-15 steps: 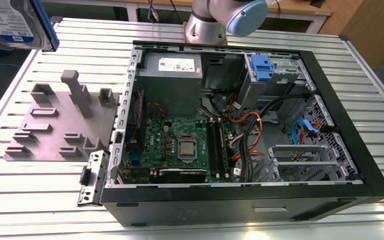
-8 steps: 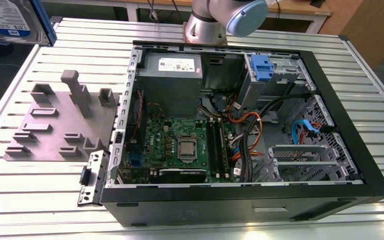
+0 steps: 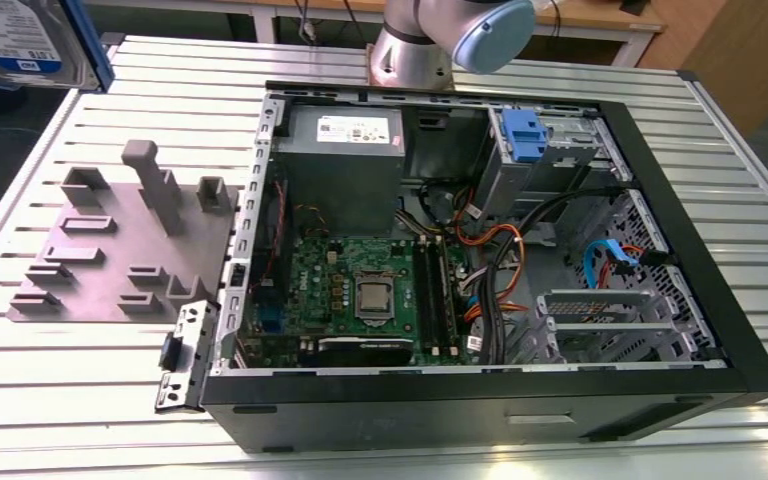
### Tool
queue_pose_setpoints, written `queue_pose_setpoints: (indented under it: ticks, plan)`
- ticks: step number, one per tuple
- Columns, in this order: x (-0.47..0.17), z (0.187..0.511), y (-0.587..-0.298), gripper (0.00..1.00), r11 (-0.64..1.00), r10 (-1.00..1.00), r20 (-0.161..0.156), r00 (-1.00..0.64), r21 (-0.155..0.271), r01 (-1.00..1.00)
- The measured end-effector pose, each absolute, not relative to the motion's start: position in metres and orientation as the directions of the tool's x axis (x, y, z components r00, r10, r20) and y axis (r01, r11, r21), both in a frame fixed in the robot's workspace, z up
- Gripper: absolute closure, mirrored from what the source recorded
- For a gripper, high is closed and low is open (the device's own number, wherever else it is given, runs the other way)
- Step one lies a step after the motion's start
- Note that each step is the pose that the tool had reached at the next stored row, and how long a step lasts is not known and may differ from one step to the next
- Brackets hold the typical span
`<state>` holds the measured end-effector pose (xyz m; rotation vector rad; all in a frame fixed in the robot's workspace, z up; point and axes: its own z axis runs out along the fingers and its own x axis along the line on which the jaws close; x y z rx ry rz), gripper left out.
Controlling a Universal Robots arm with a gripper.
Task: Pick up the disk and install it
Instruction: 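Pick up the disk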
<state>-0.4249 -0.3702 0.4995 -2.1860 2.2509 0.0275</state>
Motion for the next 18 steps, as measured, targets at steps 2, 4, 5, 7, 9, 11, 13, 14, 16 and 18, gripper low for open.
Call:
queue_pose_setpoints:
  ticks: [2,4,5,7,9,11,13,14,16,18]
  plan:
    - [-0.4244,0.4994,-0.3702,0.64,0.029,-0.999,-0.015,-0.029,0.01,-1.0]
    - [-0.4239,0.4994,-0.3701,0.64,0.029,-0.999,-0.015,-0.029,0.01,-1.0]
    - [-0.4234,0.4995,-0.3702,0.64,0.029,-0.999,-0.015,-0.029,0.01,-1.0]
    - [-0.4224,0.4995,-0.3701,0.64,0.029,-0.999,-0.015,-0.029,0.01,-1.0]
    - [-0.4214,0.4995,-0.3702,0.64,0.029,-0.999,-0.015,-0.029,0.01,-1.0]
    - [-0.4203,0.4995,-0.3702,0.64,0.029,-0.999,-0.015,-0.029,0.01,-1.0]
    - [-0.4193,0.4995,-0.3701,0.64,0.029,-0.999,-0.015,-0.029,0.01,-1.0]
    - [-0.4188,0.4994,-0.3701,0.64,0.029,-0.999,-0.015,-0.029,0.01,-1.0]
    - [-0.4179,0.4994,-0.3701,0.64,0.029,-0.999,-0.015,-0.029,0.01,-1.0]
    - [-0.4169,0.4995,-0.3701,0.64,0.029,-0.999,-0.015,-0.029,0.01,-1.0]
